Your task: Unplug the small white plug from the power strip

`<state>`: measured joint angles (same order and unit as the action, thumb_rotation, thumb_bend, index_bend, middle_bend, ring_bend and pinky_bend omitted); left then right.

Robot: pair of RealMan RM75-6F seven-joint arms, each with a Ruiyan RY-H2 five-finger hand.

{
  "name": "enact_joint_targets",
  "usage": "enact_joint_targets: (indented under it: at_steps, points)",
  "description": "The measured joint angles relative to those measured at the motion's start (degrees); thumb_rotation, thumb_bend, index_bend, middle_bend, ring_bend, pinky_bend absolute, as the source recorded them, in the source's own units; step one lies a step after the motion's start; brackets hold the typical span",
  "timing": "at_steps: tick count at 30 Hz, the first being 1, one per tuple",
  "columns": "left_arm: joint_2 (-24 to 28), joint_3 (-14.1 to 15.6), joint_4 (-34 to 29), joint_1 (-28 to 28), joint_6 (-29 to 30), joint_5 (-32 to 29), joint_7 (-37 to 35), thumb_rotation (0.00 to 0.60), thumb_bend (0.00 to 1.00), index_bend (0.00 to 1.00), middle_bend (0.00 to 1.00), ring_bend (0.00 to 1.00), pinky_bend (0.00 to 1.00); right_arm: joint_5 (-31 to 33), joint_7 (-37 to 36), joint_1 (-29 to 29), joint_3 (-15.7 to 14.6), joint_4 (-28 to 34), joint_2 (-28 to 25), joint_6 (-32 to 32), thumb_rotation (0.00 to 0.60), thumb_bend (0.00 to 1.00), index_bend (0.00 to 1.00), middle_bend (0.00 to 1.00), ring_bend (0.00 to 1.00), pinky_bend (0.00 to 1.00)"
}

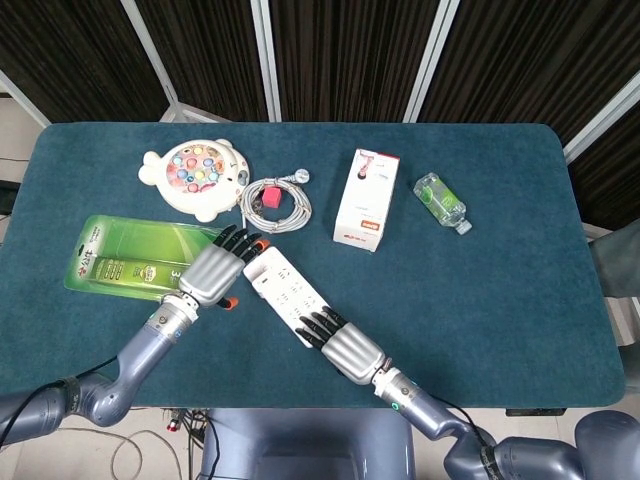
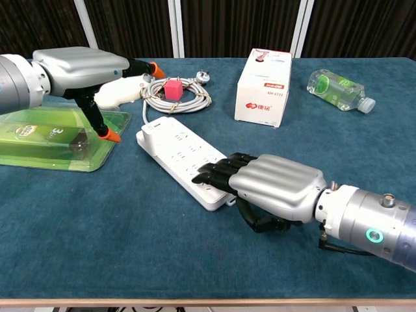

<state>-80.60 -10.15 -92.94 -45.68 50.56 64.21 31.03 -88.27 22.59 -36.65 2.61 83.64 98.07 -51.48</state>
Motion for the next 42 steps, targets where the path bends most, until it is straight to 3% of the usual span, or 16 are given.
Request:
enact_joint_targets:
  at_steps: [11, 18, 36, 42]
  points:
    - [-2.3, 1.2, 3.2, -3.6, -2.9, -1.2, 1.4, 0.600, 0.02, 0.18, 0.15, 0.02, 0.00, 0.8, 0.0, -0.4, -0.9, -1.2, 1.1, -0.2, 0.600, 1.00, 0.00, 0.00, 0.00, 0.05]
    - [-3.4, 1.7, 6.2, -6.4, -6.2, -0.5, 0.3, 0.600, 0.02, 0.18, 0.20, 0.03, 0.01, 1.0, 0.0, -0.4, -1.6, -1.0, 0.9, -0.8, 0.600, 1.00, 0.00, 0.00, 0.00, 0.05]
    - [-7.8, 3.3, 12.6, -8.5, -7.0, 0.4, -3.2, 0.600, 0.07, 0.30, 0.31, 0.06, 0.04, 1.5, 0.0, -0.3, -2.2, -1.7, 0.8, -2.1, 0.600, 1.00, 0.00, 0.00, 0.00, 0.05]
    - [-8.7, 3.4, 14.0, -8.8, -6.5, 0.4, -3.7, 0.600, 0.13, 0.35, 0.37, 0.07, 0.06, 1.6, 0.0, -0.3, -2.3, -1.9, 0.9, -2.3, 0.600, 1.00, 0.00, 0.00, 0.00, 0.05]
